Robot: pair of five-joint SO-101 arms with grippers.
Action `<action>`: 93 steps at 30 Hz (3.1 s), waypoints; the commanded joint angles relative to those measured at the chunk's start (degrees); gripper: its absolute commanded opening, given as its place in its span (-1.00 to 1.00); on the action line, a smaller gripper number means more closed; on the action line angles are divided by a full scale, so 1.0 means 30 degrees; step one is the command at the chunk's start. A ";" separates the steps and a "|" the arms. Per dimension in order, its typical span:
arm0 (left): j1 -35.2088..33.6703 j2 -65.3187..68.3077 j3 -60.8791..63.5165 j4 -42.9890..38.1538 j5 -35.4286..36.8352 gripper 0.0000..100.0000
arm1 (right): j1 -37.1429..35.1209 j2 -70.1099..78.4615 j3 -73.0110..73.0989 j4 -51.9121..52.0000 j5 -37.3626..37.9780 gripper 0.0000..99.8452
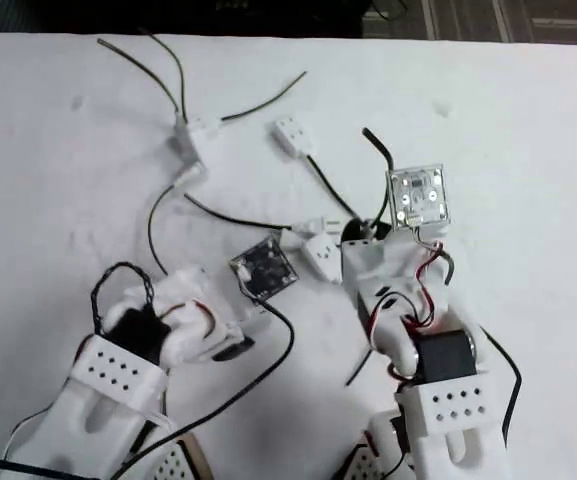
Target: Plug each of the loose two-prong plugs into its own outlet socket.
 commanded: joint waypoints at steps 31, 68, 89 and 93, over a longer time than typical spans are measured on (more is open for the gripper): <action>-0.3209 1.6542 -0.9436 -0.2784 0.0293 -0.57 | 0.0161 -0.0337 -0.0440 0.0073 0.0234 -0.96; -1.3963 -0.8396 0.4132 0.0557 0.1875 -0.46 | -0.9568 1.1385 -0.2989 -0.5993 0.0615 -0.96; -1.4579 -1.1326 0.6359 0.0703 0.1817 -0.47 | -0.8689 1.9414 -0.5011 -1.0681 0.2315 -0.96; -1.4579 -1.1326 0.6359 0.0703 0.1788 -0.47 | -0.8249 1.9707 -0.5070 -1.1385 0.2374 -0.96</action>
